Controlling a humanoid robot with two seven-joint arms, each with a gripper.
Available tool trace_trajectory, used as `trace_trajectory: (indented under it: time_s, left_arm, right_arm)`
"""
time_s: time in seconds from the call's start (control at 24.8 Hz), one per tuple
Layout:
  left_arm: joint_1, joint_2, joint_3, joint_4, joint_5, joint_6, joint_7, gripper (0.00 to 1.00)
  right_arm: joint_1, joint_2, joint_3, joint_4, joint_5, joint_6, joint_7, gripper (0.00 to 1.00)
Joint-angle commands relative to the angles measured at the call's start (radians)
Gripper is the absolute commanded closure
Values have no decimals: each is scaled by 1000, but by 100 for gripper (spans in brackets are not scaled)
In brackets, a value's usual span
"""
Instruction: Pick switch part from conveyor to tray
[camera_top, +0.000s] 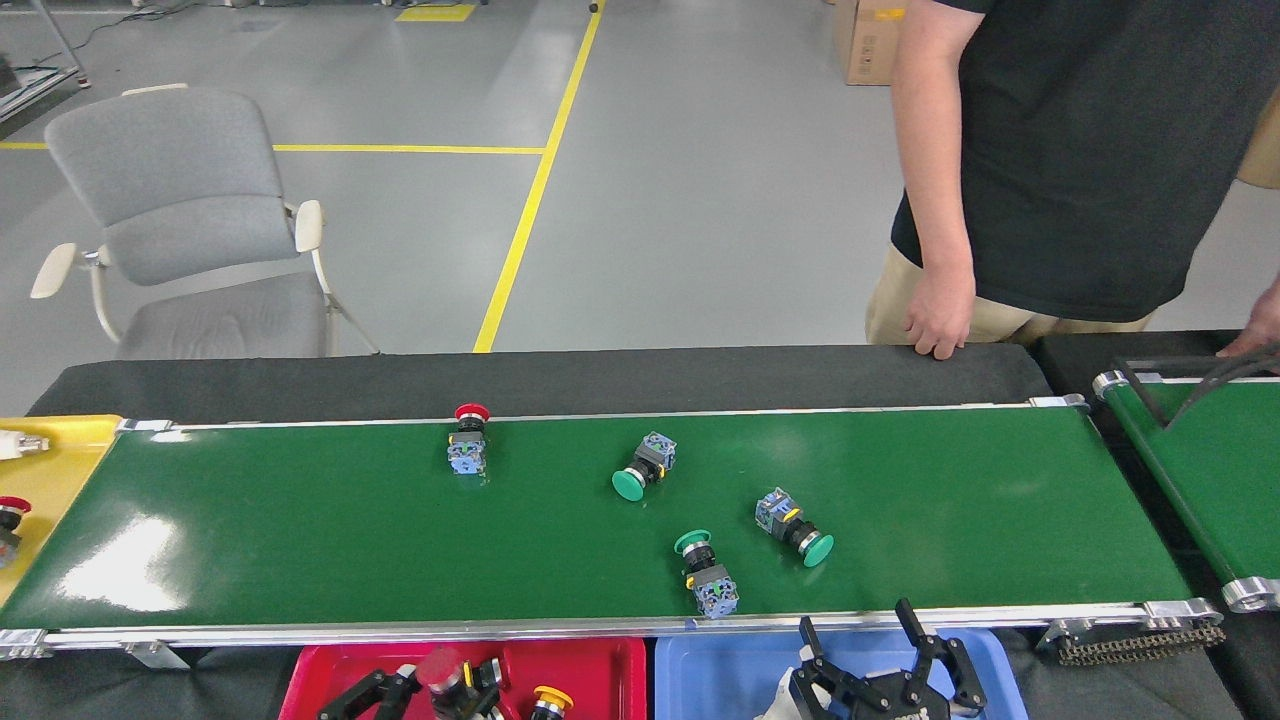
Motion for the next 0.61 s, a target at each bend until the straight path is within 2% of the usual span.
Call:
trace_trajectory:
  time_s: [0.0,0.08,0.28,0.44,0.48,0.56]
  left_arm:
    - [-4,-1,75,-13,4,61,9,0]
    - [-4,0,171,-13,6,109,10,0]
    - [-10,-1,365,-10,9,124,10,0]
    - [-45,-1,372,1,7,152,10,0]
    - [-76,-3,355,10,-2,172,10,0]
    - [-156,-1,287,60,-31,228,4,0]
  right_arm:
    - [-39,-8,-3,9,-3,-27,33,0]
    - [-68,-2,2,34,-3,-42,56,0]
    - [-172,53,43,140,-3,-81,85,0]
    - [-297,124,97,288,0,-79,90,3]
    - [-324,135,114,321,0,-79,90,13]
    - [-361,136,146,359,2,-79,90,50]
